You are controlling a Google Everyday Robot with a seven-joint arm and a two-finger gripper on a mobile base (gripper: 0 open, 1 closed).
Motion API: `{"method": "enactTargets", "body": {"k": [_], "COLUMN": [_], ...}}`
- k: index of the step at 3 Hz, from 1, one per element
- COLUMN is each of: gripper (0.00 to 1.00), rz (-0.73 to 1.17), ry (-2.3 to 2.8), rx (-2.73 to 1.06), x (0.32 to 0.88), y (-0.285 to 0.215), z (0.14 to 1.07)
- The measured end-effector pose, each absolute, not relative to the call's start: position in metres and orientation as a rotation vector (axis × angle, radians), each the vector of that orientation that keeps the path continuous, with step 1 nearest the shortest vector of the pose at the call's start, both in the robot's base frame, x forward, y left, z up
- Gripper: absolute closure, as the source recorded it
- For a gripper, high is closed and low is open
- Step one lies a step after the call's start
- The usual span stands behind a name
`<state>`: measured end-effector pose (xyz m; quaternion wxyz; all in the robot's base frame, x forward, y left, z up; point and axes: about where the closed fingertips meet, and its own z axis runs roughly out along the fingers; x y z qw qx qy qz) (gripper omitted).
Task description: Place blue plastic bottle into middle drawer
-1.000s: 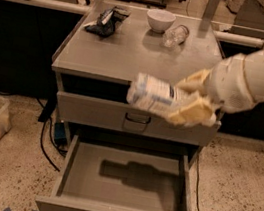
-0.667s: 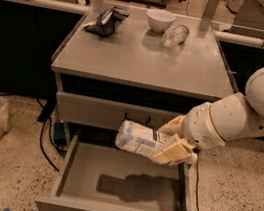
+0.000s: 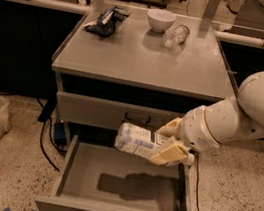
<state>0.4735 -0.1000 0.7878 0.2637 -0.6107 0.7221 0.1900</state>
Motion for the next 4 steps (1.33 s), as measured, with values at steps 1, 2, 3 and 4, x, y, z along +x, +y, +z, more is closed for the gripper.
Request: {"method": "enactTargets", "body": {"k": [1, 2, 3, 4], "gripper": [1.0, 1.0, 1.0, 1.0], "rz": [0.556, 0.597, 0.597, 0.556], "ry": [1.956, 2.033, 2.033, 2.043], "rx": [-1.567, -1.42, -1.42, -1.446], "x": [0.487, 0.528, 0.528, 0.528], "y": [-0.105, -0.106, -0.105, -0.107], "z": [0.734, 0.63, 0.63, 0.627]}}
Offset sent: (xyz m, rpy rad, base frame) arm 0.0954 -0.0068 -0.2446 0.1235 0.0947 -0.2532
